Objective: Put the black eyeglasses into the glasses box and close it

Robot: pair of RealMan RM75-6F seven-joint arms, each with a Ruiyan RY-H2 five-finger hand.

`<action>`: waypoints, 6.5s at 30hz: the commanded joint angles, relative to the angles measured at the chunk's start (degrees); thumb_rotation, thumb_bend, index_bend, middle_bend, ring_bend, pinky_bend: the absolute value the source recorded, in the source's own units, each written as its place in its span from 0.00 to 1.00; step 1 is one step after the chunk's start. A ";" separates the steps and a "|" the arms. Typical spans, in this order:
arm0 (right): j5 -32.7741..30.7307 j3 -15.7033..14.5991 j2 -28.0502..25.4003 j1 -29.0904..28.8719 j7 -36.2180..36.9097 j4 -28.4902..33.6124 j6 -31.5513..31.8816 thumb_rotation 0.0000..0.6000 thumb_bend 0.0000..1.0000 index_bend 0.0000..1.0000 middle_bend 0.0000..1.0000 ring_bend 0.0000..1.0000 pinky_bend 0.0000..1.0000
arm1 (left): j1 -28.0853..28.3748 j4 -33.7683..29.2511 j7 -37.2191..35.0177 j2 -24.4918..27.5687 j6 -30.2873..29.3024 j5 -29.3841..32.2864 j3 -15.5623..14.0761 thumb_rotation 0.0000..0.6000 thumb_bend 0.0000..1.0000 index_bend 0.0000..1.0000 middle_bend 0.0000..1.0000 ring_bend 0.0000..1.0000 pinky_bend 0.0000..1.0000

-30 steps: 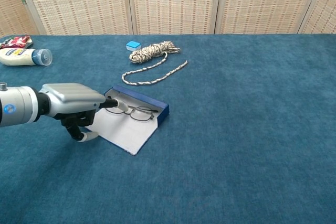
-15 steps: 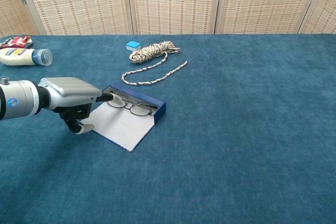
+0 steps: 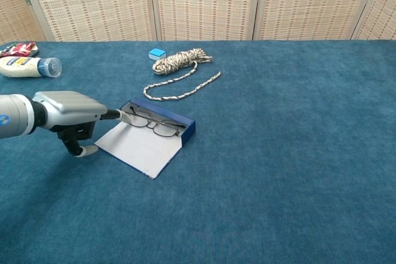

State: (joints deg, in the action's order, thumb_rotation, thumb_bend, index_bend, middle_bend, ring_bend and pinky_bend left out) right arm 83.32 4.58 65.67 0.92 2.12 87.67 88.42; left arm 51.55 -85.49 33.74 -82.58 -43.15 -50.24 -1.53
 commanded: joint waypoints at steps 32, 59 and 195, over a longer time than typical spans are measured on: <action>0.65 0.18 0.19 -0.89 -0.96 0.54 -0.70 1.00 0.33 0.10 0.37 0.29 0.24 | -11.11 5.85 -18.08 -0.50 -26.01 -34.35 -4.13 1.00 0.25 0.21 0.98 0.90 0.86; 0.48 -0.16 0.20 -0.73 -0.80 0.33 -0.81 1.00 0.33 0.10 0.37 0.30 0.24 | -11.78 19.83 -26.29 -10.70 -20.20 -40.47 -2.34 1.00 0.25 0.32 1.00 1.00 0.99; -1.09 0.12 1.16 -1.46 -0.77 -0.90 -2.98 1.00 0.33 0.10 0.37 0.30 0.24 | -4.60 20.86 -29.44 -8.74 -9.15 -36.98 4.68 1.00 0.55 0.63 1.00 1.00 0.99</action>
State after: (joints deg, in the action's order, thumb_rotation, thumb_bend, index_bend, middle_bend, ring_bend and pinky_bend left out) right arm 82.24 4.72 66.82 -0.55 1.33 86.79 85.45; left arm 46.09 -64.57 3.69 -90.88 -53.24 -87.88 2.39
